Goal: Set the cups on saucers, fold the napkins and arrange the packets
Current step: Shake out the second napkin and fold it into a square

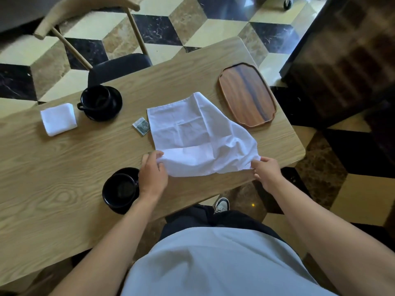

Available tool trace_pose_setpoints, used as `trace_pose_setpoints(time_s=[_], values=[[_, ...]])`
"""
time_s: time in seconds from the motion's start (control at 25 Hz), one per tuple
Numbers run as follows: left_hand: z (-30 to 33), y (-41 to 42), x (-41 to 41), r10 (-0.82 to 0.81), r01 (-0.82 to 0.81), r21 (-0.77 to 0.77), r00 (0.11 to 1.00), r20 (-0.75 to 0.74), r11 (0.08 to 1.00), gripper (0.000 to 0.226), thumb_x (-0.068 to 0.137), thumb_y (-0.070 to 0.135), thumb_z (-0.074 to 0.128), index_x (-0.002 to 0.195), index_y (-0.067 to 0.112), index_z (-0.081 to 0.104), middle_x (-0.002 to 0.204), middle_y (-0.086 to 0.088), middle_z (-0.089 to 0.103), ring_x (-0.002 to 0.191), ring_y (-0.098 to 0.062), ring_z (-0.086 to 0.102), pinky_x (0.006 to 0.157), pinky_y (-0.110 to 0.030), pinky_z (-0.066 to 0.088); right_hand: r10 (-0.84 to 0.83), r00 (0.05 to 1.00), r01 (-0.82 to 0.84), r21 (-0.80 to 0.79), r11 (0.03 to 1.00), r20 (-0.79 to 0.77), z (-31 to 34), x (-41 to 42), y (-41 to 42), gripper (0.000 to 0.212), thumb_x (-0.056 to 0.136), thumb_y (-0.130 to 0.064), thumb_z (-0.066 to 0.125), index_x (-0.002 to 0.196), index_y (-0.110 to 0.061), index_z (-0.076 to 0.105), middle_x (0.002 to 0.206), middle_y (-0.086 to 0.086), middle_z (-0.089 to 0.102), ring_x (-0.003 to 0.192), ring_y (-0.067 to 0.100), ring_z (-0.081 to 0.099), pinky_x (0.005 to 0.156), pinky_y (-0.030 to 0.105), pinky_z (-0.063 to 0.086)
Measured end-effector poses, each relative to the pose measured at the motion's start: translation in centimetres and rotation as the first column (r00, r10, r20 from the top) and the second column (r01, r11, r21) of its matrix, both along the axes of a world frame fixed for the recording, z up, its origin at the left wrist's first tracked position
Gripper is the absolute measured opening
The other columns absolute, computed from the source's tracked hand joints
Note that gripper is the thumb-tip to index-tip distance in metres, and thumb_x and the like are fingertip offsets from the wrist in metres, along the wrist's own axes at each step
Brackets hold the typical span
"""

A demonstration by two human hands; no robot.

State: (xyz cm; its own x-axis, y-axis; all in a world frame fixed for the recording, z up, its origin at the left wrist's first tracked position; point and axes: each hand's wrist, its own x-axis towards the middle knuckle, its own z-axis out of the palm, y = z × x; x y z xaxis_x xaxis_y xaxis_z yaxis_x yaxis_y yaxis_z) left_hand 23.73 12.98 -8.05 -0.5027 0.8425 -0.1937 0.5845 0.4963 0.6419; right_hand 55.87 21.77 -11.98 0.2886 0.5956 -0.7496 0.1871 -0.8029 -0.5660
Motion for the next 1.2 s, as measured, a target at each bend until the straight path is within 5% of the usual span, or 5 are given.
trace_pose_setpoints(time_s=[0.16, 0.44, 0.68, 0.88, 1.2], values=[[3.4, 3.8, -3.2, 0.059, -0.058, 0.153, 0.998, -0.002, 0.987, 0.014, 0.095, 0.008, 0.055, 0.1, 0.019, 0.063, 0.103, 0.003, 0.06, 0.087, -0.01, 0.05, 0.075, -0.023, 0.039, -0.041, 0.999, 0.033, 0.292, 0.956, 0.022, 4.7, -0.6, 4.5, 0.034, 0.086, -0.016, 0.058, 0.117, -0.024, 0.048, 0.096, 0.008, 0.065, 0.07, 0.016, 0.063, 0.06, 0.034, 0.053], [6.5, 6.0, -6.8, 0.386, -0.266, -0.282, 0.69, 0.612, 0.922, 0.018, 0.093, 0.003, 0.058, 0.089, 0.01, 0.075, 0.069, -0.005, 0.063, 0.038, -0.012, 0.05, 0.033, -0.018, 0.033, -0.109, 0.888, 0.298, 0.38, 0.875, -0.446, 10.5, -2.1, 10.6, 0.034, 0.084, -0.006, 0.042, 0.095, -0.008, 0.074, 0.074, 0.007, 0.066, 0.062, 0.016, 0.062, 0.058, 0.027, 0.05], [9.0, 3.3, -6.3, 0.182, -0.373, -0.068, 0.28, 0.942, 0.926, 0.049, 0.079, -0.028, 0.034, 0.114, -0.01, 0.063, 0.111, -0.023, 0.069, 0.1, -0.031, 0.071, 0.087, -0.037, 0.061, 0.321, 0.904, -0.116, 0.563, 0.819, -0.281, 11.1, -0.3, 15.0, 0.051, 0.075, 0.013, 0.059, 0.102, -0.026, 0.079, 0.094, -0.001, 0.08, 0.091, 0.012, 0.074, 0.074, 0.019, 0.055], [11.4, 5.1, -2.0, 0.2, -0.536, 0.156, 0.547, 0.813, 0.829, 0.034, 0.078, -0.005, 0.073, 0.111, 0.003, 0.072, 0.106, -0.015, 0.077, 0.103, -0.031, 0.072, 0.091, -0.036, 0.06, 0.427, 0.852, -0.162, 0.624, 0.764, -0.302, 14.0, -0.3, 20.8, 0.006, 0.087, -0.025, 0.078, 0.086, -0.023, 0.083, 0.082, -0.001, 0.078, 0.079, 0.011, 0.072, 0.072, 0.021, 0.054], [19.5, 12.7, -4.3, 0.449, -0.593, 0.459, 0.803, 0.392, 0.661, 0.039, 0.099, 0.039, 0.06, 0.069, 0.014, 0.061, 0.054, 0.014, 0.048, 0.053, -0.009, 0.041, 0.055, -0.028, 0.035, 0.522, 0.837, -0.199, 0.795, 0.573, -0.166, 24.8, -6.0, 29.9, 0.019, 0.097, -0.028, 0.068, 0.084, -0.015, 0.074, 0.072, 0.007, 0.056, 0.067, 0.019, 0.048, 0.064, 0.035, 0.041]])
